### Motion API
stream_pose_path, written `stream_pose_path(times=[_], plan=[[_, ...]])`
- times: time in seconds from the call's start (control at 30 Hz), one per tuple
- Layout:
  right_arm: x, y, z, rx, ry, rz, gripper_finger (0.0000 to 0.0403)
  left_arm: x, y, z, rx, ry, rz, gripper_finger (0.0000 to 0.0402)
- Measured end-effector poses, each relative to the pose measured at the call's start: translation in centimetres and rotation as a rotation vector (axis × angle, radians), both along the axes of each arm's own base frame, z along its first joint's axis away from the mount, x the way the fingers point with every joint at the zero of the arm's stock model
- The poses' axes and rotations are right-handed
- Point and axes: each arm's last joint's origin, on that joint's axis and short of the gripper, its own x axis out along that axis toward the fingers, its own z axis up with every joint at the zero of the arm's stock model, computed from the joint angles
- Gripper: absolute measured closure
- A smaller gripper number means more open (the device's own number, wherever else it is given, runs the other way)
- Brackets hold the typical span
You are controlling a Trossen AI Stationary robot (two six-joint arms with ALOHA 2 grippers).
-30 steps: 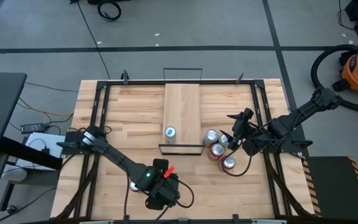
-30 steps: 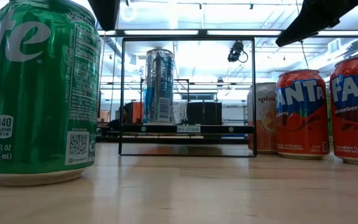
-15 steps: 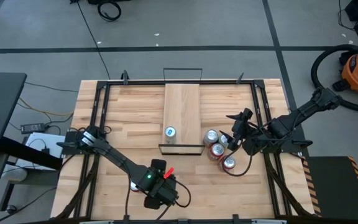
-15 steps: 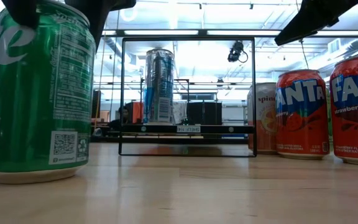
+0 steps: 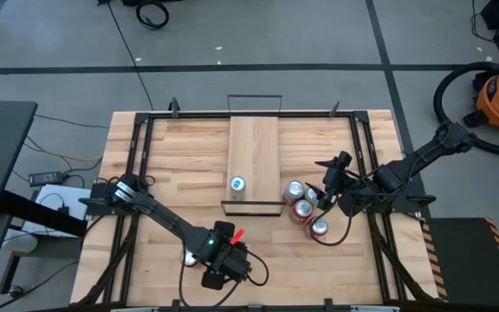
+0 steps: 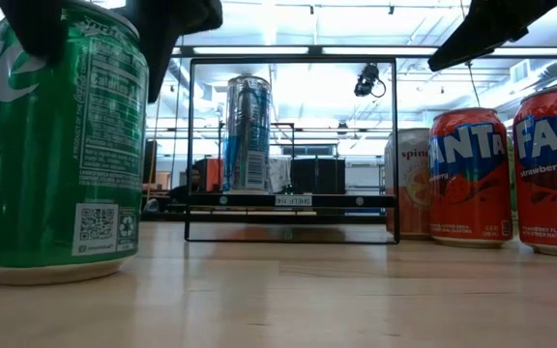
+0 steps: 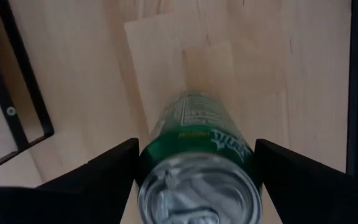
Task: Place canned beverage on shelf
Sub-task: Put the green soda can on the shelf
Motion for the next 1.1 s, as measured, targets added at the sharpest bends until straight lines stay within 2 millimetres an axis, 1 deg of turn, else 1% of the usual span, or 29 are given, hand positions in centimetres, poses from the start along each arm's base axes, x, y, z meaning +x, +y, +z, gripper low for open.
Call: stream_pose_path(times=[0.13,0.27,0.5,0.8,1.0,1.1], plan=[[0.01,0.01,0.0,0.002,0.0,0.002,0.0055,-0.08,0.04,-0.57,0.011,0.009,-0.031,0.0076],[0.04,0.03,0.03,0.005,-0.004,0.002,0.0055,-0.12,0.06,-0.71,0.017,0.019,-0.058,0.0076],[0.04,0.04,0.03,0.008,-0.004,0.004,0.0055,-0.13,0.08,-0.72,0.023,0.021,-0.103,0.0077],[0.07,0.06,0.05,0.011,-0.008,0.005,0.0055,0.02,0.26,-0.7,0.034,0.019,-0.191,0.0102],[0.08,0.06,0.05,0.013,-0.007,0.006,0.0055,0.24,0.61,-0.6,0.042,0.018,-0.229,0.0102],[0.08,0.06,0.05,0.013,-0.008,0.006,0.0055,0.71,0.92,-0.26,0.049,0.003,-0.232,0.0102]])
